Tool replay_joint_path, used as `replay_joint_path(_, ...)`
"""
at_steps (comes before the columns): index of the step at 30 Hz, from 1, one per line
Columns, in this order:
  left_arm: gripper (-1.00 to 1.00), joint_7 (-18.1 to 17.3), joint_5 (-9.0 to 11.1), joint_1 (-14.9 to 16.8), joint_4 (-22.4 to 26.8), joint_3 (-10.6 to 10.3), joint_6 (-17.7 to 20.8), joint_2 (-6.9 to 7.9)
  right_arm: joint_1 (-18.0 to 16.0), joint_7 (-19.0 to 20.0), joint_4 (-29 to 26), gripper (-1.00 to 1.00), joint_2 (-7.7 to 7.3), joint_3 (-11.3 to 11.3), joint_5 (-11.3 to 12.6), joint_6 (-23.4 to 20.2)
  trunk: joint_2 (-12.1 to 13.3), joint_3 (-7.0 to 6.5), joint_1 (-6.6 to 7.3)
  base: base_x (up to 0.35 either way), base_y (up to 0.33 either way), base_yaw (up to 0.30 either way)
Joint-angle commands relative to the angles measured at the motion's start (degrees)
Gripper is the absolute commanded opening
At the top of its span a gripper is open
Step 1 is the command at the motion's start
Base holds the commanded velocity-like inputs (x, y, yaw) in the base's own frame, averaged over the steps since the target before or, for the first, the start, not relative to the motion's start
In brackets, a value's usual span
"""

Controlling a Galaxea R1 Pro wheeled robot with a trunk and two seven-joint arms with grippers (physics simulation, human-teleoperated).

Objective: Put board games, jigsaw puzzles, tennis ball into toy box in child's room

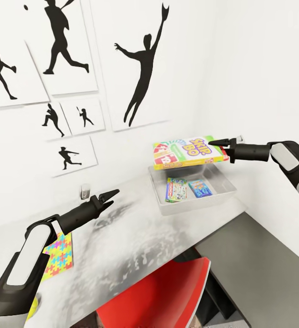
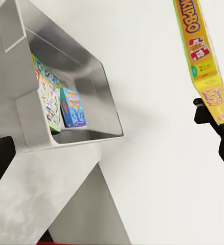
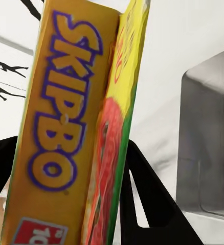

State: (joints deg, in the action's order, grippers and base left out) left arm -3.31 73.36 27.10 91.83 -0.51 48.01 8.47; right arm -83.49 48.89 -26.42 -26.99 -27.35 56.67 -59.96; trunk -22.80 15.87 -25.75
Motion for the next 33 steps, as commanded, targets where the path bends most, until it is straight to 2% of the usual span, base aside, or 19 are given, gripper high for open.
replay_joint_path(1,1.00,-0.33,0.66,0.05,0.00,-0.02,0.19,0.03,-0.15,1.38,0.00,-1.00,-0.08,-0.70,-0.04,-0.04,-0.12,0.20,-0.03,0.000,0.000,0.000)
replay_joint_path(5,1.00,-0.47,5.33,0.05,0.06,-0.02,0.34,0.09,-0.51,4.37,-0.01,-1.00,-0.11,-3.29,-0.71,-0.04,-0.12,0.58,-0.03,0.000,0.000,0.000)
replay_joint_path(10,1.00,-0.53,7.34,0.05,0.04,0.28,0.41,0.13,-1.35,5.36,0.36,-1.00,0.08,-4.33,-1.07,-0.04,-0.12,1.04,-0.03,0.000,0.000,0.000)
replay_joint_path(21,1.00,-0.62,8.23,-0.02,0.02,0.94,0.52,0.14,-3.93,5.31,2.94,-1.00,1.14,-4.88,-2.09,0.76,-0.12,2.06,-0.03,0.000,0.000,0.000)
replay_joint_path(25,1.00,-0.64,8.33,-0.03,-0.02,1.03,0.57,0.14,-4.63,5.31,3.54,-1.00,1.51,-4.93,-4.14,2.77,-0.12,2.44,-0.03,0.000,0.000,0.000)
replay_joint_path(33,1.00,-0.64,8.39,-0.03,-0.06,1.04,0.59,0.14,-5.17,5.31,3.83,-1.00,1.66,-4.91,-5.93,4.30,-0.12,3.18,-0.03,0.000,0.000,0.000)
